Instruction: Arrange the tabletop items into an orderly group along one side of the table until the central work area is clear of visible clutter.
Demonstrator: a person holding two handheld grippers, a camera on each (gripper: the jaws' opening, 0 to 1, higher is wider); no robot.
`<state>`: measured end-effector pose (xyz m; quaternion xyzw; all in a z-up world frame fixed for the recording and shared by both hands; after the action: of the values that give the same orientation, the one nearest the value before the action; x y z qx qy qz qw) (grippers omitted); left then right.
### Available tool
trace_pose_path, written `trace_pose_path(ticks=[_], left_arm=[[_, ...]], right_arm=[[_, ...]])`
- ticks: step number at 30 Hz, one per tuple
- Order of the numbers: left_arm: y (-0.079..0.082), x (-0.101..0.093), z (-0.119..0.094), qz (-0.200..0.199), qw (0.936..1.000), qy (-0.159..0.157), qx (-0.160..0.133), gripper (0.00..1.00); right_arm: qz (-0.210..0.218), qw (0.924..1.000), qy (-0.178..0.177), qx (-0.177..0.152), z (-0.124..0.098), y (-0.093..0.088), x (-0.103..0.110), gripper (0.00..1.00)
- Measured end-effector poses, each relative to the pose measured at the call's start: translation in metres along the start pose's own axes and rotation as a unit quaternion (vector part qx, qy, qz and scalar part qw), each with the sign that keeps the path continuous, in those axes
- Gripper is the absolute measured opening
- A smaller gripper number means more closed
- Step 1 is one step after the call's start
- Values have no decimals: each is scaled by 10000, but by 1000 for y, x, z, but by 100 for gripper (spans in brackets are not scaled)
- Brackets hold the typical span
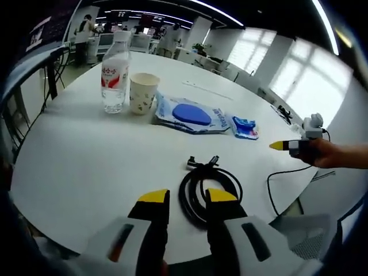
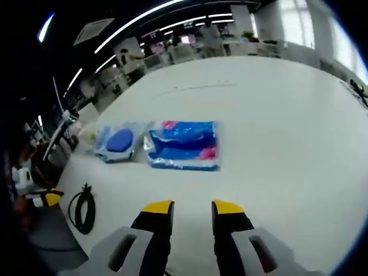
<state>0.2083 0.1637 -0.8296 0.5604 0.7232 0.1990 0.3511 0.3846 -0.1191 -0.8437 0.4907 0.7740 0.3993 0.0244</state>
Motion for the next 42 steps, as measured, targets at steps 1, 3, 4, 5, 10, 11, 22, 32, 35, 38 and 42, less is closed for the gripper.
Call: trace_pose_path(ticks=[1,3,4,5,10,11,22,32,35,38,42], left_arm=[[0,0,0,3,10000,-6,1,22],[-1,-1,-1,13,10000,-26,10,22],[-1,-1,0,25,10000,-36,14,22],[-2,-1,0,34,10000,-44,20,22],[-3,0,0,31,10000,-71,43,22],[-3,0,0,32,10000,-73,47,22],[0,-7,3,118,9997,-200,95,22],[-5,-13,4,137,9994,-263,172,23],[-5,-16,3,147,9993,-283,195,23],[-6,-15,3,141,9993,-283,198,23],[-5,-18,3,149,9993,-293,200,23]], right_arm=[[0,10000,35,5,-1,0,-7,26],[-27,9999,115,23,1,-4,0,26],[-45,9999,163,32,2,-6,5,26],[-61,9998,194,42,4,-8,12,26],[-71,9994,330,65,7,-16,28,27],[-77,9993,349,67,6,-19,33,27],[-257,9973,681,140,16,-30,75,28],[-166,9952,923,283,28,-48,109,28],[-89,9947,974,315,29,-52,112,28],[-56,9943,1016,331,31,-54,117,28],[7,9939,1049,350,33,-57,121,28]])
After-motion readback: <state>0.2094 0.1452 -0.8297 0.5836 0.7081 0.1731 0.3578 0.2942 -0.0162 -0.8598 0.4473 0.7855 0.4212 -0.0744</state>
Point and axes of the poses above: the point that each gripper's makers call its tool centre point, and the gripper's own axes: z roughly forward along the fingers, x roughly to its left, y roughly out of its top, the point moved 1 cm from there along -z, roughly backward along the fingers, and after that the axes turned 7 degrees about y, right-handed, at the moved point
